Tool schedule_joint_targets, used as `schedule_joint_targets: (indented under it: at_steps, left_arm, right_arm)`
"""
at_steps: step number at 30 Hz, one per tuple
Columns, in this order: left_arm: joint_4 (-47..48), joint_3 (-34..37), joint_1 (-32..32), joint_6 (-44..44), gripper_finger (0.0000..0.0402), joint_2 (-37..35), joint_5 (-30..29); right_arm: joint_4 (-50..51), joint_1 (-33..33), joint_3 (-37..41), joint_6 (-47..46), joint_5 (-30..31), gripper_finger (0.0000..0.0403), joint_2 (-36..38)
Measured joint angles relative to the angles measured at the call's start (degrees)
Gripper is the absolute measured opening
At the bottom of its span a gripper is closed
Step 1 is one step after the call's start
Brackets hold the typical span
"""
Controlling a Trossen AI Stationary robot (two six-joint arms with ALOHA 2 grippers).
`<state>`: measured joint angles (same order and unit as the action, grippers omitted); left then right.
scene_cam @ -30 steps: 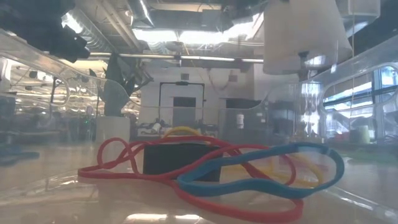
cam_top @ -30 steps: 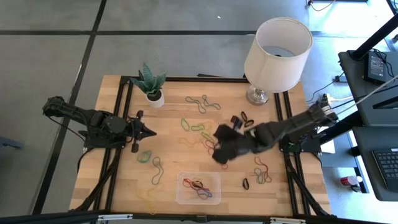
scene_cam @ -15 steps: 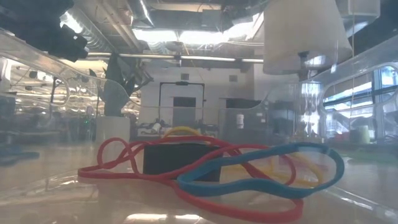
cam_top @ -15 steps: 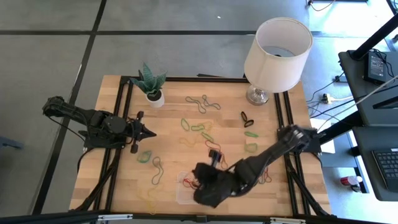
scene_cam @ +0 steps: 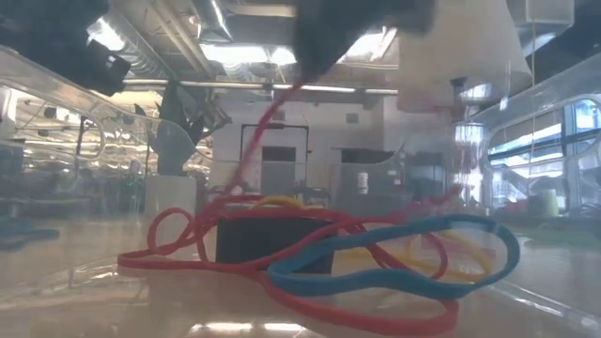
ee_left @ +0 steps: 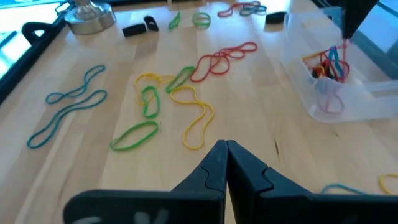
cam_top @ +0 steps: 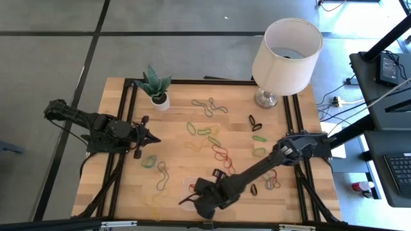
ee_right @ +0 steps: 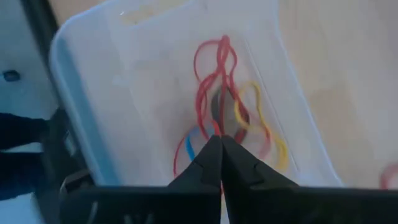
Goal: Pick and place rubber bands into bin
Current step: Put the red rubber band into the transparent bin, then put the blue rubber band into the transparent bin
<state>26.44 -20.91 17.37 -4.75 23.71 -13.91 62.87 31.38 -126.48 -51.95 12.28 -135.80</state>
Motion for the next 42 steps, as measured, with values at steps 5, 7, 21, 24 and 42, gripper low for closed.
schedule_joint_targets:
  at_steps: [5,7,21,24,42]
  left_arm:
    - [1.2,0.0,0.0,-0.4,0.0004,0.0,0.1]
    - [1.4,0.0,0.0,-0.4,0.0002,0.0,0.5]
    - [1.9,0.0,0.0,0.0,0.0001,0.0,0.5]
    - [1.9,0.0,0.0,0.0,0.0003,0.0,0.4]
    - [-3.0,0.0,0.2,-2.2,0.0001,2.8,0.5]
  right_arm:
    - [-1.7,-1.4,0.0,4.7,-0.7,0.0022,-2.2]
    - [-1.3,-1.9,0.0,5.7,-2.9,0.0031,-3.0]
    - [10.3,-2.4,-3.9,5.7,-4.9,0.0119,-3.3]
    - [16.6,-2.4,-7.4,6.4,-3.9,0.0115,-3.3]
    - [-4.5,-4.5,28.0,12.6,7.5,0.0004,23.7]
